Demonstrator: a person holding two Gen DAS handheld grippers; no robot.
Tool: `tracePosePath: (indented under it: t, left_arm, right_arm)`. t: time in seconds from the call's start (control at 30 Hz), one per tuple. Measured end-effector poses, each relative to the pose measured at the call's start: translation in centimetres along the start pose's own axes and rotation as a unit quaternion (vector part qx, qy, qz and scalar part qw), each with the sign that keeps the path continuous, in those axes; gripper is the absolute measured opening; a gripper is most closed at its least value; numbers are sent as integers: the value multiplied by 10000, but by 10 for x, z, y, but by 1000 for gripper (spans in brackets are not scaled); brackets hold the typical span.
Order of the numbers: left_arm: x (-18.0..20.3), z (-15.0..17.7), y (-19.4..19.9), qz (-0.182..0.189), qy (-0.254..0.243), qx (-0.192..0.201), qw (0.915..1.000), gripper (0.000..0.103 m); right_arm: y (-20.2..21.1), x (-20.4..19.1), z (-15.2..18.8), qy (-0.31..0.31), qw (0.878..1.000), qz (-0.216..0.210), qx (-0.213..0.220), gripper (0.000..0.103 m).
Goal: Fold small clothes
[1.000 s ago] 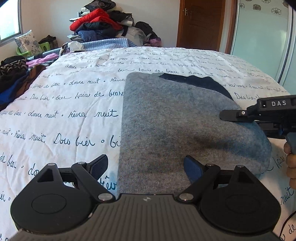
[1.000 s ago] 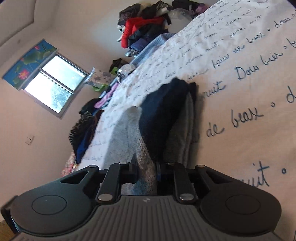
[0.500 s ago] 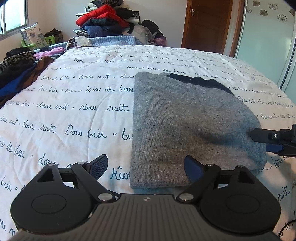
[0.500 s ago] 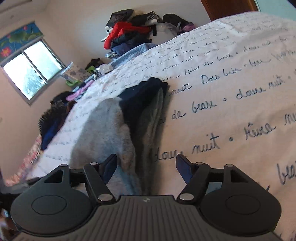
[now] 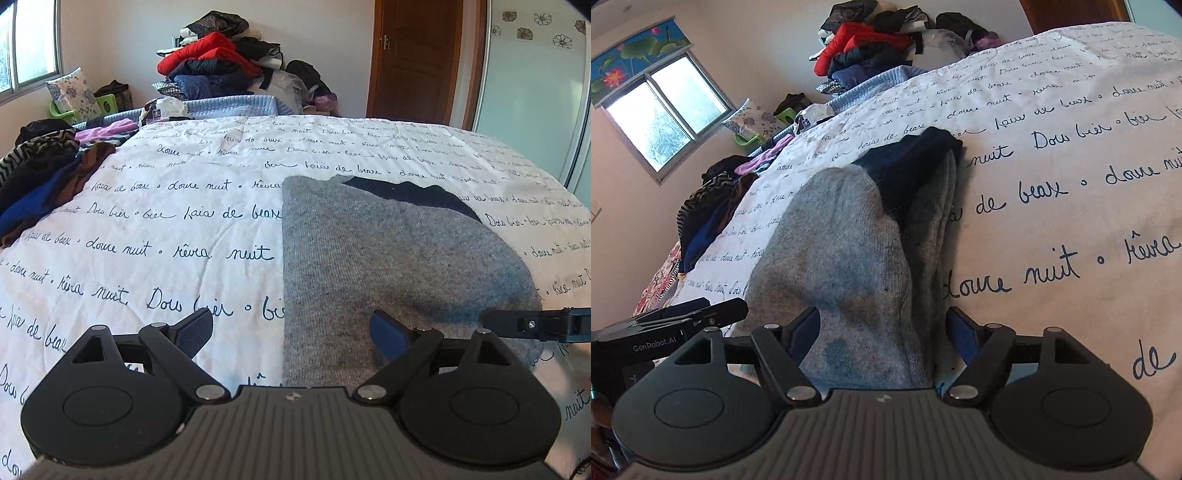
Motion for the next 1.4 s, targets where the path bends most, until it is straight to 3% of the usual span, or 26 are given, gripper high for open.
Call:
tracePosePath:
  t: [0.13, 0.23, 0.3, 0.37, 0.43, 0.57, 0.6, 0.63, 0.67, 0.7, 0.73, 0.8, 0.93, 1.0, 1.07, 1.13, 1.17, 1.2, 1.27, 1.4]
  left_arm:
    - [-11, -8, -21, 313, 28, -18, 9995, 91]
    - [-21, -23, -48, 877, 290, -300, 9953, 94]
    - [-31, -27, -65, 1352, 680, -669, 9862, 94]
    - [-42, -23, -80, 1779, 1208, -977, 9717, 94]
    - [-53, -16, -79, 2005, 1529, -835, 9641, 94]
    - [-59, -3, -68, 2446, 1467, -868, 9545, 94]
    - [-58, -2, -66, 2521, 1412, -907, 9530, 87]
    - [-55, -1, -65, 2586, 1345, -962, 9517, 73]
    - [-52, -1, -66, 2596, 1290, -1074, 9510, 40]
    - [-50, -3, -69, 2546, 1306, -1235, 9502, 37]
    - [-51, -6, -71, 2516, 1431, -1251, 9490, 35]
    - [-52, -10, -69, 2530, 1493, -1204, 9482, 24]
    - [-57, -15, -46, 2449, 1436, -1061, 9529, 16]
    - [-58, -14, -42, 2348, 1265, -1086, 9576, 16]
    - [-60, -18, -42, 2287, 1024, -974, 9632, 22]
    - [-61, -30, -46, 2193, 1077, -727, 9670, 42]
    - [-62, -37, -50, 2245, 1115, -627, 9660, 63]
    - [-63, -45, -56, 2288, 1188, -513, 9648, 79]
    - [-61, -63, -74, 2366, 1387, -434, 9607, 82]
    - [-55, -82, -120, 2693, 1834, -929, 9409, 80]
  right_arm:
    - [-10, 12, -4, -319, 9990, -321, 25, 76]
    - [-24, 25, -19, -647, 9956, -665, 111, 77]
    - [-37, 35, -28, -852, 9921, -917, 122, 78]
    - [-46, 41, -34, -987, 9884, -1146, 149, 78]
    - [-49, 40, -37, -934, 9880, -1231, 60, 79]
    - [-43, 31, -27, -526, 9888, -1398, -45, 79]
    - [-41, 31, -25, -534, 9878, -1464, -68, 79]
    - [-40, 31, -25, -586, 9873, -1475, -77, 78]
    - [-41, 31, -26, -636, 9879, -1414, -89, 74]
    - [-44, 32, -27, -724, 9877, -1375, -141, 50]
    - [-47, 34, -27, -871, 9857, -1436, -149, 42]
    - [-49, 37, -29, -1083, 9820, -1547, -46, 38]
    - [-42, 33, -31, -1230, 9772, -1731, 55, 37]
    - [-42, 32, -27, -1195, 9782, -1696, -98, 39]
    - [-45, 36, -26, -1038, 9824, -1526, -295, 48]
    - [-47, 44, -31, -1170, 9796, -1620, -230, 57]
    - [-48, 49, -36, -1344, 9772, -1636, -167, 60]
    - [-50, 53, -43, -1448, 9757, -1640, -90, 67]
    - [-57, 61, -57, -1425, 9774, -1557, 77, 70]
    - [-87, 76, -82, -1525, 9730, -1724, 157, 72]
Point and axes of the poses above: each gripper's, at about its wrist camera, not at the fingertips, and y roughly against the way its jaws point, x to its right, z to its underside, the point moved 2 cm from there along -y, roughly the way its jaws point, and after that the axes turned 10 degrees about y, right-handed, at the moved point
